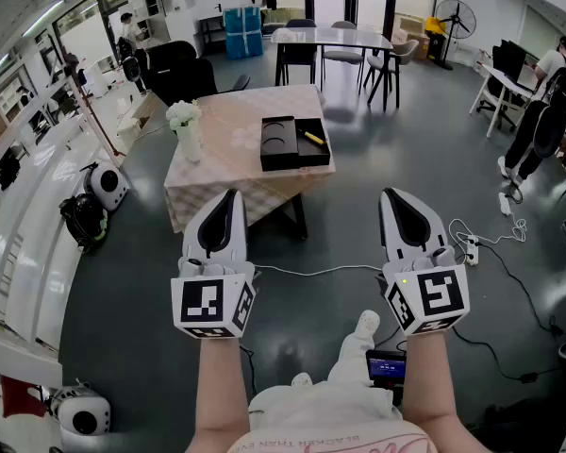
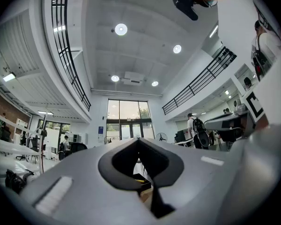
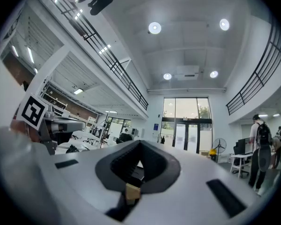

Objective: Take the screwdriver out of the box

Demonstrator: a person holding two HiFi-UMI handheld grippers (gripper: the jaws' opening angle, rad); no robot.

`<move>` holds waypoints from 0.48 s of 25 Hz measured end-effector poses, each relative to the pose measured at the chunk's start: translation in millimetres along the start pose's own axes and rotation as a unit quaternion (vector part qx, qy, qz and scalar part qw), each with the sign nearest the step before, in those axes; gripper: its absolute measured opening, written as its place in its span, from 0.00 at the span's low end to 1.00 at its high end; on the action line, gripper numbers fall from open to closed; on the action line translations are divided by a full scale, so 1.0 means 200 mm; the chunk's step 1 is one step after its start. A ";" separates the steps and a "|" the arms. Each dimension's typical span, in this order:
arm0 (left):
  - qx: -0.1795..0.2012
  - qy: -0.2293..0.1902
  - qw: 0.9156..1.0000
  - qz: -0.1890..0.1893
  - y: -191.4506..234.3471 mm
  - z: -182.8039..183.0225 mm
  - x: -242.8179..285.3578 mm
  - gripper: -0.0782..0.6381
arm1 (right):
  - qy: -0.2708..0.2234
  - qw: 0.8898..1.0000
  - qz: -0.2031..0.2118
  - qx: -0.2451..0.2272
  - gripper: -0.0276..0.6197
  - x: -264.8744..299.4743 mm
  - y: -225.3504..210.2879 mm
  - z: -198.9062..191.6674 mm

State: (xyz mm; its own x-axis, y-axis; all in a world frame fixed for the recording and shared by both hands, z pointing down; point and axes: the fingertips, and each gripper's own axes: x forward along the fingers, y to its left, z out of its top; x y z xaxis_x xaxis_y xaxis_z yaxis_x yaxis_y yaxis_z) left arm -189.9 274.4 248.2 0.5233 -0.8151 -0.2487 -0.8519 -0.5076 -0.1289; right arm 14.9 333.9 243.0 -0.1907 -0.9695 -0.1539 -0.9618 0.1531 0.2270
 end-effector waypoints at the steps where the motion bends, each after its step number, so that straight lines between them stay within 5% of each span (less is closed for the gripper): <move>1: -0.002 0.001 1.000 0.003 0.01 0.00 -0.01 0.12 | 0.001 1.000 0.001 0.000 0.05 0.00 0.01 0.00; 12: -0.011 0.011 1.000 0.014 0.11 -0.06 -0.02 0.12 | 0.007 1.000 0.008 0.014 0.05 0.06 0.06 -0.04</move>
State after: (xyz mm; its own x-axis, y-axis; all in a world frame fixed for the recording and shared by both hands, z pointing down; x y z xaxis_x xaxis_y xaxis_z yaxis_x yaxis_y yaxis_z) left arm -209.4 262.9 257.9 0.4989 -0.8351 -0.2318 -0.8662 -0.4893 -0.1015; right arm 1.9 322.4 252.5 -0.2045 -0.9692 -0.1371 -0.9636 0.1747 0.2022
